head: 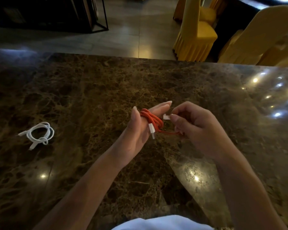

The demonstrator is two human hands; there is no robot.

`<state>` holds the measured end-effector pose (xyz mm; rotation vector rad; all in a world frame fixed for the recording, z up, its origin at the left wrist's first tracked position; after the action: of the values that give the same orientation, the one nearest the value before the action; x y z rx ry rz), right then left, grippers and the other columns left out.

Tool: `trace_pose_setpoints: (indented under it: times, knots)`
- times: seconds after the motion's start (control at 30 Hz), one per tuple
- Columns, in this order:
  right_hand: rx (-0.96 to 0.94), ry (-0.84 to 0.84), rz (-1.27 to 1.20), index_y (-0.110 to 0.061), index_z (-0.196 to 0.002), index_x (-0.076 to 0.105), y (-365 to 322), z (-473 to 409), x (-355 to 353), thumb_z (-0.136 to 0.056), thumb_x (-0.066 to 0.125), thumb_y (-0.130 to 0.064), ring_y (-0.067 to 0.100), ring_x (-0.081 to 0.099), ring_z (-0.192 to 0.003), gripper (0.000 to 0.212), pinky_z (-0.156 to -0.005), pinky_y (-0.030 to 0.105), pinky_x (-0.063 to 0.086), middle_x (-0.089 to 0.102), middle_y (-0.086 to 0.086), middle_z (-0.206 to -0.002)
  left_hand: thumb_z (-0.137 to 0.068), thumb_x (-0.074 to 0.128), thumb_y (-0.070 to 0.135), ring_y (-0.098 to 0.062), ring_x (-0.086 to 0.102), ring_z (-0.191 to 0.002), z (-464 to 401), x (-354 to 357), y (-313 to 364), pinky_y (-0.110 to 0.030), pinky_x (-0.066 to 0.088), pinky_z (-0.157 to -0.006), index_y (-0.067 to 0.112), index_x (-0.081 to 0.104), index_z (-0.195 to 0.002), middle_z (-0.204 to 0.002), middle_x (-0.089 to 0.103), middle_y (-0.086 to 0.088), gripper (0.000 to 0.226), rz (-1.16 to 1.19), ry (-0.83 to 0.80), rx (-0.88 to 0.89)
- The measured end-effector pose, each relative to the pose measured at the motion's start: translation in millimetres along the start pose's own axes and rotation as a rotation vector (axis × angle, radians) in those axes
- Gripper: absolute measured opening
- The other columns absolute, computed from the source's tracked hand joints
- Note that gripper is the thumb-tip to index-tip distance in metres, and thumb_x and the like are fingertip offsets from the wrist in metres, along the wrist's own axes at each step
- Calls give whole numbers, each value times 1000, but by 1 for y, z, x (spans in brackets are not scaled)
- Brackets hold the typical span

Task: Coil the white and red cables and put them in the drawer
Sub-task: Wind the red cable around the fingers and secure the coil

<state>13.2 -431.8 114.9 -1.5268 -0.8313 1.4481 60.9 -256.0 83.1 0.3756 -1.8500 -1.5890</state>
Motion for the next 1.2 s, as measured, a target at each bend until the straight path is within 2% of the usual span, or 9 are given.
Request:
trace_pose_setpoints:
  times: [0.2,0.3,0.37,0.5,0.63,0.87,0.93,1.03,1.2]
  knots:
    - [-100,-49,133,-25,-97,79,-5,-4,-3,-97,74,-22,9,71,-71,6,-66,33,57,76,-5,-81,-73,44,94,-12,32,-155,-3,8,4,-30,33,-124,5,34,-157,-171,28,-3,123,73,-32,-49]
    - [-96,-189,62,-22,-101,81,-10,-5,-1,-97,72,-29,31,75,-82,12,-78,58,60,79,5,-89,-77,43,91,-16,29,-157,-2,8,5,-33,27,-127,3,31,-159,-171,28,-7,121,144,-65,-61]
    - [-83,-281,56,-22,-100,81,-12,-7,1,-99,69,-31,43,70,-80,15,-72,65,56,76,15,-87,-79,43,89,-19,28,-158,-2,9,4,-35,25,-128,2,27,-161,-170,29,-9,120,163,-90,-73]
    - [-58,-342,16,-8,-96,75,-13,-7,4,-103,56,-18,41,57,-69,22,-64,59,51,63,23,-79,-83,44,86,-19,28,-157,1,14,0,-36,24,-129,4,28,-161,-169,33,-8,114,213,-18,-55]
    - [-6,-161,-95,-11,-105,68,-11,-4,4,-99,66,-3,22,72,-75,10,-67,36,58,75,11,-87,-86,41,84,-22,26,-158,2,15,-1,-46,16,-130,5,28,-161,-170,32,-8,110,220,74,-26]
    - [-87,-78,57,-29,-94,80,-10,-1,0,-91,78,-11,18,71,-97,18,-88,48,60,72,-4,-102,-87,46,81,-21,25,-159,8,17,-1,-36,17,-130,1,24,-161,-169,33,-11,112,358,27,-35]
    - [-106,-85,7,-23,-102,79,-10,-2,1,-94,74,-12,18,71,-101,15,-89,42,60,72,-1,-107,-88,46,80,-24,26,-158,7,16,1,-37,15,-130,-1,23,-161,-168,34,-14,111,426,23,-26]
    - [-91,-17,-283,-7,-117,70,-4,-1,2,-97,68,-7,23,73,-104,20,-88,34,59,75,11,-111,-88,36,82,-29,27,-158,6,9,2,-44,10,-130,-3,27,-160,-167,34,-18,111,524,68,-8]
    - [-48,56,-361,-6,-123,66,8,-2,8,-99,65,-23,23,72,-106,30,-87,42,60,74,11,-115,-88,30,80,-28,29,-157,5,-1,2,-43,10,-130,-4,30,-158,-167,35,-18,109,622,85,3]
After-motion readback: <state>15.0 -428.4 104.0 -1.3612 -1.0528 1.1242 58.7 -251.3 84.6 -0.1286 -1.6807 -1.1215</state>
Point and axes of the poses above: each hand's wrist, its own z-axis away from the middle knuckle, its own x-axis out of the palm, y = z × x, the point moved 3 cm from there along -z, towards the middle knuckle
